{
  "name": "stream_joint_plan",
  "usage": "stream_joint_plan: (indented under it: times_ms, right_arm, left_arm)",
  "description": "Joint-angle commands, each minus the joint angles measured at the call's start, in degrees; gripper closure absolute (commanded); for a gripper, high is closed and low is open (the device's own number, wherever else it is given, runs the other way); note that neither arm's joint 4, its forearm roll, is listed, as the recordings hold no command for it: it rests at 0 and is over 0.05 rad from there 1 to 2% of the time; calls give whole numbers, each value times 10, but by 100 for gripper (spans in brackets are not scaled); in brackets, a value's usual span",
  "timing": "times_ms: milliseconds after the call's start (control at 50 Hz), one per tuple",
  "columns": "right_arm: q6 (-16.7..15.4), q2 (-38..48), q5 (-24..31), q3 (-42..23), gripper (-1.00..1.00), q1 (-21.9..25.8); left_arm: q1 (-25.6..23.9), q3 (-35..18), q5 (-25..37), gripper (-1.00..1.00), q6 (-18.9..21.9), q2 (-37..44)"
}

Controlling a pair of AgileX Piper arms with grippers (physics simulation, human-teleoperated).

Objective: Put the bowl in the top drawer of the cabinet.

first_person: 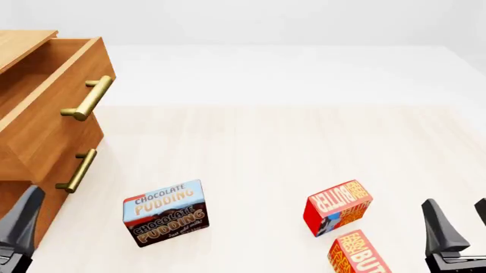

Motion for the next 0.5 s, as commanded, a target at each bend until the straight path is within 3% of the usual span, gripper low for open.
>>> stream_joint_plan:
  times_ms: [20,260,500]
  right_arm:
    - [2,0,0,0,-100,-1]
    - [10,8,-1,1,-100,-12]
    - [9,1,1,0,-100,-14]
  left_arm:
    - [-59,-46,69,-100,21,20]
    - [-112,-85,77,-100,-21,102]
    - [-158,-110,90,-100,-34,116]
